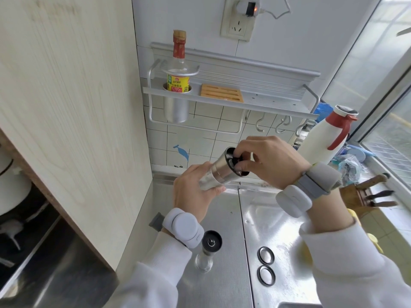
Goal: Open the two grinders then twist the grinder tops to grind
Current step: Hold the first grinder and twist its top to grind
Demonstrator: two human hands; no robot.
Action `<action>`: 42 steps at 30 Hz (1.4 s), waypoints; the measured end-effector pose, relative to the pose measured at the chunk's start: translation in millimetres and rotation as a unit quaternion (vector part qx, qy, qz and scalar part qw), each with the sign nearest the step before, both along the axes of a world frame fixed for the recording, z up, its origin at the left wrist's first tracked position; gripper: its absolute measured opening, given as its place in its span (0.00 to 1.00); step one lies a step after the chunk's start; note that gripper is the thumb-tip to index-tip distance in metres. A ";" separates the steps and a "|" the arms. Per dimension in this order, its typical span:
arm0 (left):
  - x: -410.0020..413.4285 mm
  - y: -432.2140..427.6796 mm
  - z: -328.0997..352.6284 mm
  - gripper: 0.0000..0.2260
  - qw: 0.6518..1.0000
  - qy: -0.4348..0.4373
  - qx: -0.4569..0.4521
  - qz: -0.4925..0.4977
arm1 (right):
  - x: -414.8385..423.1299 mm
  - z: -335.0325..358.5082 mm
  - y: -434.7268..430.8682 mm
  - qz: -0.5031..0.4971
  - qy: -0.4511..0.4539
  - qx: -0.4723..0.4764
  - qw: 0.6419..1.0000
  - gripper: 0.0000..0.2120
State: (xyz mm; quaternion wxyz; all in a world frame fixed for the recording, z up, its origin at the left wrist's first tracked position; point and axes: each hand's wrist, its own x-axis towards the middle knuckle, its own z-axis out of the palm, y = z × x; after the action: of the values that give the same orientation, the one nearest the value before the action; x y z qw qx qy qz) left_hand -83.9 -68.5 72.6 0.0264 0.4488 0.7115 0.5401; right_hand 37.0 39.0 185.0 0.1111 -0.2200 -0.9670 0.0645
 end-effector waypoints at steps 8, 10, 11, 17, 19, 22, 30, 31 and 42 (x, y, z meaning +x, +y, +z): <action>-1.4 0.3 1.9 0.20 1.000 -0.002 -0.004 0.000 | -0.3 -0.4 -2.5 -0.018 -0.001 0.003 1.000 0.10; -2.2 0.1 1.9 0.19 1.000 -0.001 -0.004 -0.001 | 0.0 -1.0 -3.3 -0.006 0.006 -0.002 1.000 0.09; -2.8 -0.3 1.6 0.19 1.000 0.003 -0.005 0.000 | 0.1 -1.3 -4.0 -0.008 0.003 0.004 1.000 0.08; -2.5 -1.2 2.7 0.20 1.000 -0.003 -0.002 0.001 | -0.3 -0.3 -6.1 -0.008 -0.002 0.009 1.000 0.08; -3.0 -1.8 2.2 0.20 1.000 0.001 -0.003 0.000 | 0.0 -0.3 -5.8 -0.011 -0.001 0.003 1.000 0.08; -3.5 -2.7 0.7 0.21 1.000 0.012 -0.010 0.003 | -0.1 -0.9 -7.0 0.005 0.013 -0.006 1.000 0.06; -1.8 -4.6 1.7 0.21 1.000 0.008 -0.007 0.005 | -0.2 -2.0 -5.6 -0.012 -0.008 -0.024 1.000 0.08; -1.9 -4.2 2.2 0.21 1.000 0.006 -0.004 0.006 | 0.1 -2.4 -5.2 -0.010 -0.005 -0.025 1.000 0.08; -1.1 -0.6 0.1 0.18 1.000 0.012 -0.016 0.004 | -1.1 0.0 -4.4 0.008 -0.009 -0.008 1.000 0.08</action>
State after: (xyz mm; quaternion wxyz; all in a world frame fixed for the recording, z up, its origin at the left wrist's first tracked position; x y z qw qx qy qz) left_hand -85.0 -69.1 72.7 0.0223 0.4517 0.7221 0.5235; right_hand 35.8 34.6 185.0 0.1003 -0.2133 -0.9692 0.0707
